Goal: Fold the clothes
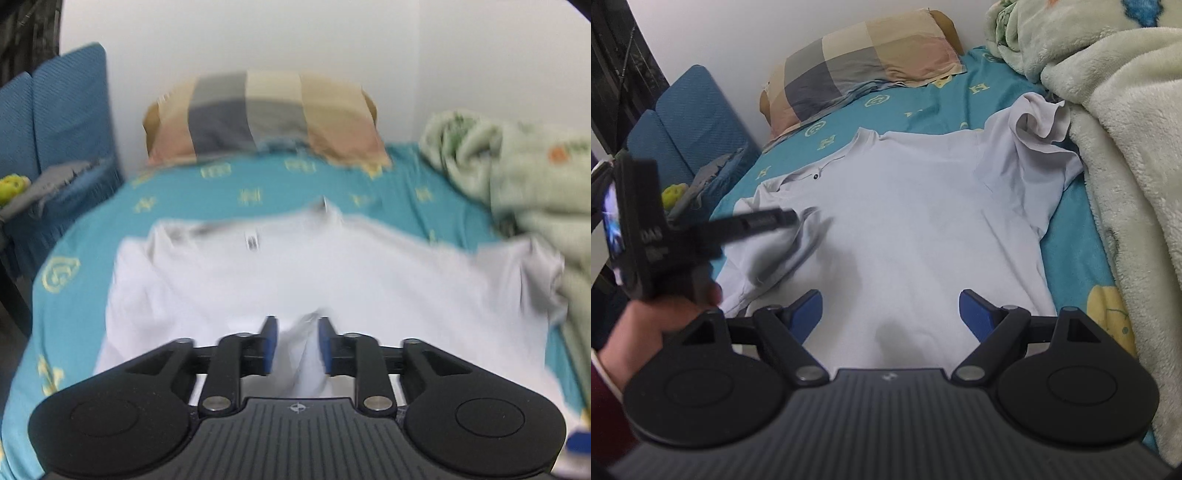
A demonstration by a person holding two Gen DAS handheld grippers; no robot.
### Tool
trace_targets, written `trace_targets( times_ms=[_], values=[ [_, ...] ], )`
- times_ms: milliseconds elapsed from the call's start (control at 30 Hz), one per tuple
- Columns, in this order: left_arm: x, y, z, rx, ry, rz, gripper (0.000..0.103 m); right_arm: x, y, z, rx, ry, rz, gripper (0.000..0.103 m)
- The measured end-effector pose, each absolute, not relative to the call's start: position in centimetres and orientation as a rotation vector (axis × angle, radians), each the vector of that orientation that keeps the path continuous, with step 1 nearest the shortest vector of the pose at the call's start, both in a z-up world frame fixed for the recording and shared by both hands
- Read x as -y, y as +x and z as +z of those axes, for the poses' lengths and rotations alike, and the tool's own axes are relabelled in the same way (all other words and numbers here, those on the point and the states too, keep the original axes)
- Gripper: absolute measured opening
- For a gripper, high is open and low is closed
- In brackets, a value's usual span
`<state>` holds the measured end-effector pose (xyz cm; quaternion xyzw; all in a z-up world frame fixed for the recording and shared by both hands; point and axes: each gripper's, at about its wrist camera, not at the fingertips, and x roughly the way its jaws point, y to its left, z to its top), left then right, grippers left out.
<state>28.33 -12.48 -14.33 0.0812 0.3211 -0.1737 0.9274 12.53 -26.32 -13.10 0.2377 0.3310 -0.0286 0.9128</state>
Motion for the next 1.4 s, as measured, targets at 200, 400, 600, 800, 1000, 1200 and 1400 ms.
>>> trace_targets(
  times_ms=[200,400,600,800,1000,1200,1400],
  values=[
    [7.3,22.8,-11.4,-0.664,0.171,-0.355,0.054,25.8,12.5,-12.3,-0.631,0.481,0.011,0.083],
    [2.6,15.0,-5.9,-0.678,0.143,-0.248,0.057,24.8,11.8,-10.7,-0.54,0.417,0.108,0.083],
    [1.0,11.4,-3.2,-0.627,0.032,-0.278,0.06,22.0,12.3,-9.7,-0.523,0.288,0.257,0.083],
    [-0.8,12.8,-3.3,-0.586,-0.062,-0.346,0.06,17.9,17.3,-10.2,-0.541,0.149,0.345,0.082],
    [-6.5,13.7,-3.2,-0.551,-0.251,-0.301,0.06,13.3,25.5,-13.6,-0.621,0.052,0.408,0.076],
    [-8.3,13.2,-2.5,-0.534,-0.302,-0.29,0.06,11.7,28.7,-15.3,-0.699,-0.081,0.362,0.035],
    [-8.6,14.0,-3.2,-0.577,-0.364,-0.295,0.06,15.1,30.8,-10.7,-0.607,0.064,0.295,0.007]
  ],
)
